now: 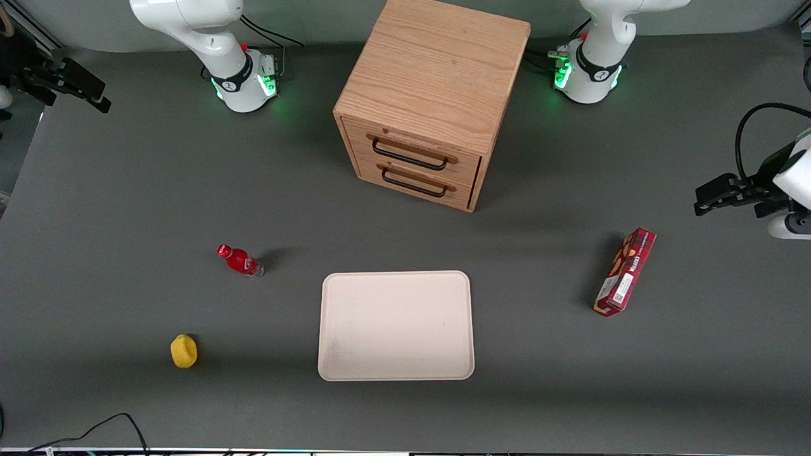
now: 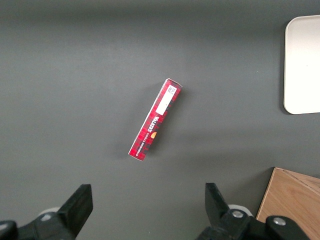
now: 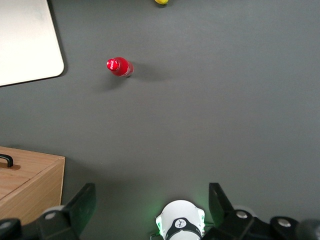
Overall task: Open upper drawer
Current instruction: 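Move the right gripper toward the upper drawer's black handle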
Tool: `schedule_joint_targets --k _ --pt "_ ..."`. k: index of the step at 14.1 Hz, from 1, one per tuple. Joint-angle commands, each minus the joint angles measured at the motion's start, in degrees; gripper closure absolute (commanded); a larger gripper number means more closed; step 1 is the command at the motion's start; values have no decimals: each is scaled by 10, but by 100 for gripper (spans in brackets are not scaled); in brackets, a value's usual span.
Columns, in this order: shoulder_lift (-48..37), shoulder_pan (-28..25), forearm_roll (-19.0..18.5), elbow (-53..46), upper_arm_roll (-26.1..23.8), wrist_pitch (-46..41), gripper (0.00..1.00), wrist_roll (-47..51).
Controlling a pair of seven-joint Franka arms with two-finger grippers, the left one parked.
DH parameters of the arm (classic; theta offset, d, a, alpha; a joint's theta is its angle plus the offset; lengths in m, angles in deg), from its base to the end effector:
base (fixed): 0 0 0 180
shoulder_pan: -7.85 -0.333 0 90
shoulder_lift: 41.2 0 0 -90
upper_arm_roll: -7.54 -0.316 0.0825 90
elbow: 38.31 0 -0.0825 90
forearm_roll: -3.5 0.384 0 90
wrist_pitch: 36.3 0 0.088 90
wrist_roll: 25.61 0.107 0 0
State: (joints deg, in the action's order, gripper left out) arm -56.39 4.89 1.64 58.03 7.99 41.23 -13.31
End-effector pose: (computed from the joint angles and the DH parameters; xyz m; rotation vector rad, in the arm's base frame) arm 0.4444 0.0149 0.6879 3.0904 -0.2735 -0.0913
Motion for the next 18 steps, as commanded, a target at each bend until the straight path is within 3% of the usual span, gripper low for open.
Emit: schedule_joint_targets --k 1,6,10,13,16,18 --pt "8 2 -7 -17 9 -11 0 -11" --pt "15 -5 2 -33 4 -11 0 -24" --pt "30 -7 76 -48 -4 -11 0 -211" --pt "81 -9 179 -58 -11 -8 0 -354" --pt "160 -8 220 -100 -92 -7 0 -443" --pt "237 -8 273 -145 -137 -5 0 -481"
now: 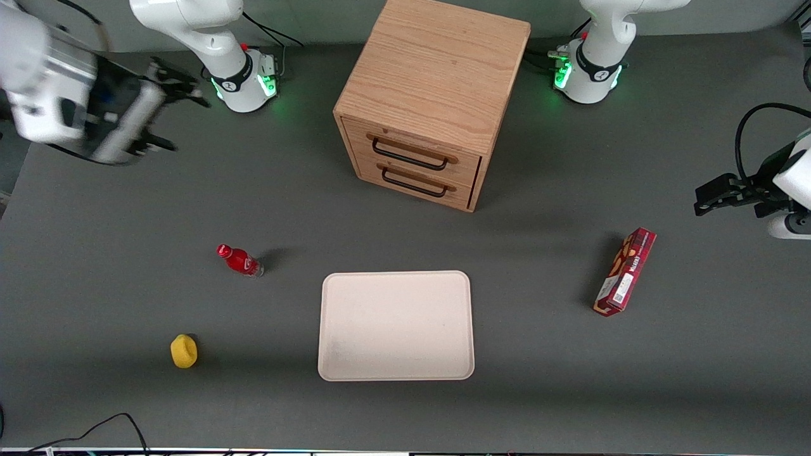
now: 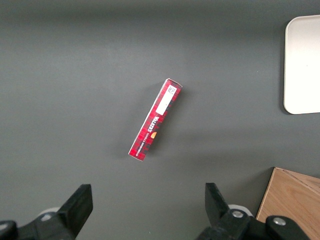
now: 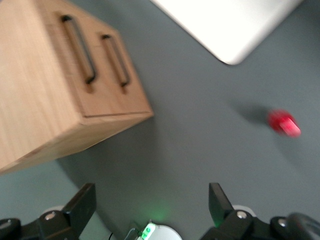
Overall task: Open upper drawer
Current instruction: 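Move the right gripper toward the upper drawer's black handle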
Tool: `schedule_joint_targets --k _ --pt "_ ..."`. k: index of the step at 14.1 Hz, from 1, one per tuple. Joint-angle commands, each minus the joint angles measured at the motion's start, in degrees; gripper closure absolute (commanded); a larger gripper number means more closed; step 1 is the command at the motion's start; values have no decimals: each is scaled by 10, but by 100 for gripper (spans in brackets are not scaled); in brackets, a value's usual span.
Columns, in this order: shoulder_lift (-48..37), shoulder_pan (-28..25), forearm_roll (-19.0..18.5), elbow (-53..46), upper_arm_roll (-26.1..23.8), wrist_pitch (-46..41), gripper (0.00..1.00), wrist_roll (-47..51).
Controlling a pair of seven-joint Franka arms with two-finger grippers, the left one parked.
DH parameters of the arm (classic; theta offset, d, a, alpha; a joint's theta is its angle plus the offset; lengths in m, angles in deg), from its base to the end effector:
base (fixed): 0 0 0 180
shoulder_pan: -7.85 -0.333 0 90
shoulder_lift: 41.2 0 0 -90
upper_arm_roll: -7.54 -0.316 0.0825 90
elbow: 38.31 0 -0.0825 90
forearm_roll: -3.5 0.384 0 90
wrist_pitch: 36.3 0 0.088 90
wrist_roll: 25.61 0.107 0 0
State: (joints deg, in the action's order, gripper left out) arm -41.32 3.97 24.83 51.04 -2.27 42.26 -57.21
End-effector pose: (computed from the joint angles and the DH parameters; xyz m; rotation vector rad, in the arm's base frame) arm 0.5056 0.1691 0.6237 -2.5089 -1.1063 0.1728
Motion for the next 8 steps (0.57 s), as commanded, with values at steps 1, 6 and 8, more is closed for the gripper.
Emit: schedule_joint_targets --k 1,6,8 --pt "114 1 70 -86 -50 -15 0 -41" --pt "214 -13 72 -87 -143 75 0 -32" --pt "244 -19 42 -83 -178 119 0 -29"
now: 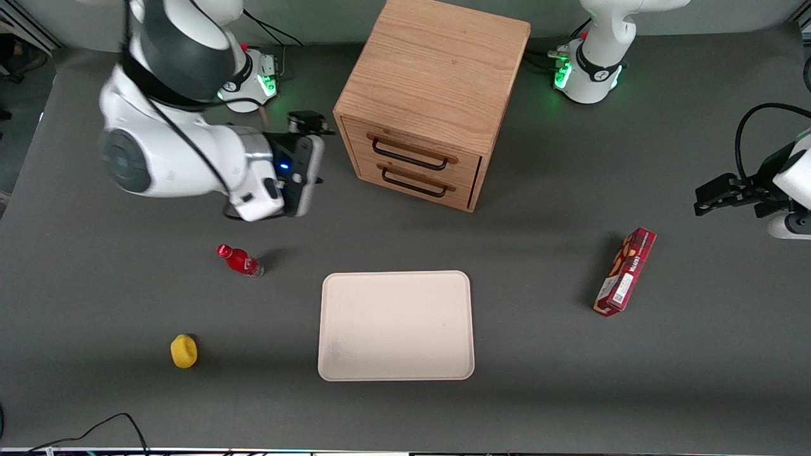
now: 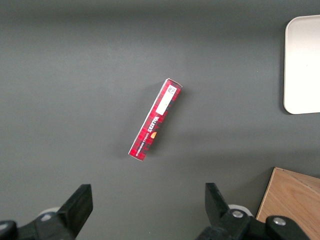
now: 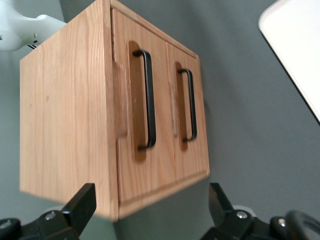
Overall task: Open upper drawer
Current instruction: 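Move the right gripper toward the upper drawer's black handle, then hook the right gripper on the upper handle and pull the drawer outward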
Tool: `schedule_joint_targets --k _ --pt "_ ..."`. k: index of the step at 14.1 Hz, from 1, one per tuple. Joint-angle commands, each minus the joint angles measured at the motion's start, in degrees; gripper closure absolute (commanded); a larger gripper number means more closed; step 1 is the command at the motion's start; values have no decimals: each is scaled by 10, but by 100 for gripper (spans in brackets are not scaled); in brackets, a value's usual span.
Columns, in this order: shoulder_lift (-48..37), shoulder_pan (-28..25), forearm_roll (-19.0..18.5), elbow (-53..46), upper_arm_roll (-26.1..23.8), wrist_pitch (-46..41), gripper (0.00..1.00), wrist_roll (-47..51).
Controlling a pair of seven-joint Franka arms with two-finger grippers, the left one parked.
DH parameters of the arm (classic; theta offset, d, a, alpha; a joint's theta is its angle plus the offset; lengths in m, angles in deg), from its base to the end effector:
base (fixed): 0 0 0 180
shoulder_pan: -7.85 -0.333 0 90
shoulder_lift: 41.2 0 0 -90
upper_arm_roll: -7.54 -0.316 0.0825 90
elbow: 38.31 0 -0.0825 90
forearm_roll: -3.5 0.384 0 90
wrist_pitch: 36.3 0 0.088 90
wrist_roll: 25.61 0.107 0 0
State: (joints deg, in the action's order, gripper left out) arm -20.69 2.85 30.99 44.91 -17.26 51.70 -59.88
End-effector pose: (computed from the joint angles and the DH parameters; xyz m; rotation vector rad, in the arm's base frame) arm 0.5456 0.3253 0.4995 -2.1433 -1.2682 0.2730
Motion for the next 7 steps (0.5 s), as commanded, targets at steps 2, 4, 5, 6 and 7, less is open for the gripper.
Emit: schedule_joint_targets --k 2,4,5,6,7 --pt "66 -11 -63 -19 -60 65 0 9" --pt "100 0 -100 -17 -107 98 0 79" --pt "113 5 -130 -17 -131 108 0 85" --pt "123 11 -143 -17 -144 119 0 87" --pt "128 12 -146 -15 -151 129 0 100"
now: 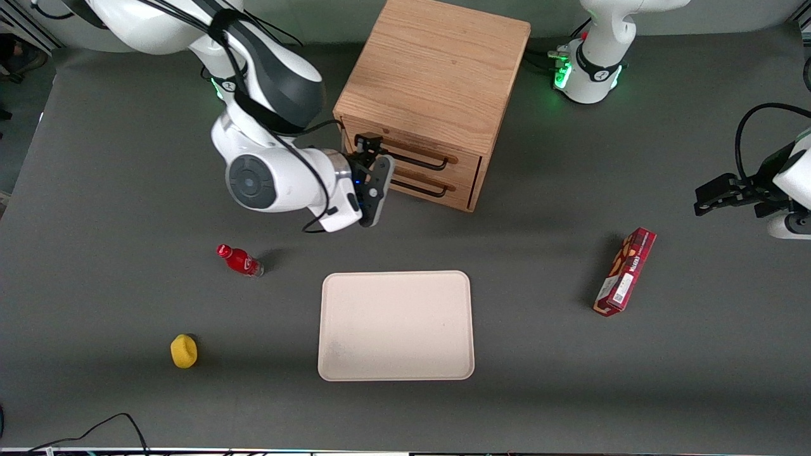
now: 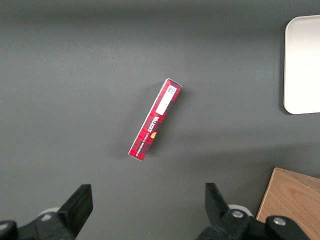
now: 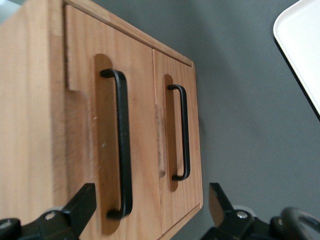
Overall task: Open upper drawer
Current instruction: 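Hook the right gripper on the upper handle and pull the drawer outward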
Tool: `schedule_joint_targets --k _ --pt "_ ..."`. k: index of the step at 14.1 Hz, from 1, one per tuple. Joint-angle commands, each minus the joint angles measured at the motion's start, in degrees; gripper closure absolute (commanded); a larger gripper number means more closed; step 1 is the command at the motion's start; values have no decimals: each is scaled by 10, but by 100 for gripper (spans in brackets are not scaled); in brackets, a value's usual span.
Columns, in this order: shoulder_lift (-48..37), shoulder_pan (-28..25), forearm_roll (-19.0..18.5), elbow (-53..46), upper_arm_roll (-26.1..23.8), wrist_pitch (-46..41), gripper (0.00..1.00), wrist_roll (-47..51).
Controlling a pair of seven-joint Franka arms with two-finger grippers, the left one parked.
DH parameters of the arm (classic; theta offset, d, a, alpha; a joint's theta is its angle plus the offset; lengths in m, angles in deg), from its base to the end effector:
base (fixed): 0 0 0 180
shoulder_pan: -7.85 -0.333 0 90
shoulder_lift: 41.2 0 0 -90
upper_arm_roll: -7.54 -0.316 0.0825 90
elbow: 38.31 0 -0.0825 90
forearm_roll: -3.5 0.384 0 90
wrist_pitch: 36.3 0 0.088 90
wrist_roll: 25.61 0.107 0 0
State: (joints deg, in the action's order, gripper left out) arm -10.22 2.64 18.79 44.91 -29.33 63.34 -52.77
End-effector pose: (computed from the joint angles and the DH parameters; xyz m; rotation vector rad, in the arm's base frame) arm 0.5322 0.4102 0.4224 -2.1964 -1.3388 0.2962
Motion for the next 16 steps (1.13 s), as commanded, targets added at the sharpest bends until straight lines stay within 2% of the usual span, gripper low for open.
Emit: schedule_joint_targets --k 1,4,14,16 --pt "34 15 -25 -14 -37 22 0 45" --pt "53 7 -48 -8 -57 51 0 86" --pt "69 -13 -54 17 -57 88 0 93" --pt "86 -10 -77 12 -57 94 0 92"
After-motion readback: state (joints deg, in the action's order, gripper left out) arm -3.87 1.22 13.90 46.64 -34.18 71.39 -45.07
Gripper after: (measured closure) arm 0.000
